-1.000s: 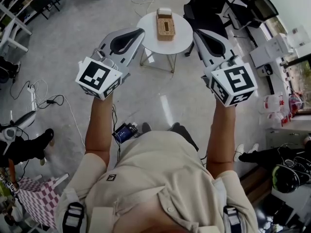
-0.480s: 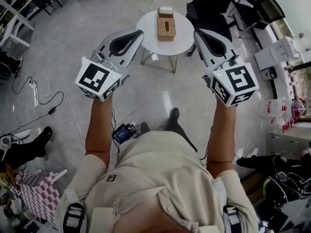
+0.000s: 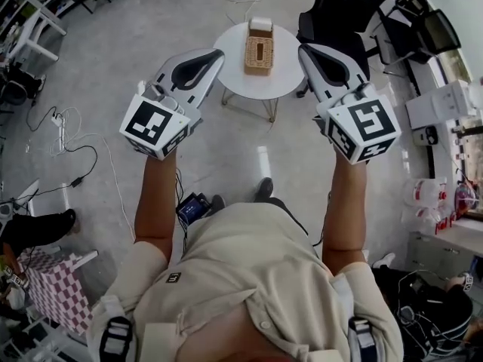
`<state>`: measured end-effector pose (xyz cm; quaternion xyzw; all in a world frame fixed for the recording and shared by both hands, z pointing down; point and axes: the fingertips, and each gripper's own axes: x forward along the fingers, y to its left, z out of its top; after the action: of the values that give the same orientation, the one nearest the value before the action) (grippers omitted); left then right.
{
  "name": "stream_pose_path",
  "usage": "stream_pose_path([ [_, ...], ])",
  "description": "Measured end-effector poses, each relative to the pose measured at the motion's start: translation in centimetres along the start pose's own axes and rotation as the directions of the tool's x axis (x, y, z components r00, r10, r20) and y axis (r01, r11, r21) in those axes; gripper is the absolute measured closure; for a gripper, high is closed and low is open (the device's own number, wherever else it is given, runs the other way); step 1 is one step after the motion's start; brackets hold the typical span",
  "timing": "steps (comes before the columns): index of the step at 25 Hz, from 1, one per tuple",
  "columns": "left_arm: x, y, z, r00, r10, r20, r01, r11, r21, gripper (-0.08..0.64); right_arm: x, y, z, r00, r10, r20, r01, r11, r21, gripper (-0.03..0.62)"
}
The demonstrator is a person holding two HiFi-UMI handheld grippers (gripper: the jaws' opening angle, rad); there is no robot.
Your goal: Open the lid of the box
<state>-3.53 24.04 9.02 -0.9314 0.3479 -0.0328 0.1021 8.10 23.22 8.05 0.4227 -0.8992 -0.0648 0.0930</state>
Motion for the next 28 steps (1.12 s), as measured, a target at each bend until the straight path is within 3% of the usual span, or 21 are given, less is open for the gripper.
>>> stream_pose_path([
  [18, 8.1, 0.3, -1.2, 0.993, 0.098, -0.065, -0.097, 0.995, 0.021, 0.549, 2.2, -8.3, -2.5, 0.994, 0.108, 0.028, -0.109, 0.994, 0.018, 0.6],
  [28, 9.8, 1.9, -2.2, 0.996, 0.064, -0.057, -0.063, 0.998, 0.018, 0.549, 3.6, -9.4, -3.8, 0.997, 0.078, 0.005, -0.078, 0.996, 0.031, 0.6],
])
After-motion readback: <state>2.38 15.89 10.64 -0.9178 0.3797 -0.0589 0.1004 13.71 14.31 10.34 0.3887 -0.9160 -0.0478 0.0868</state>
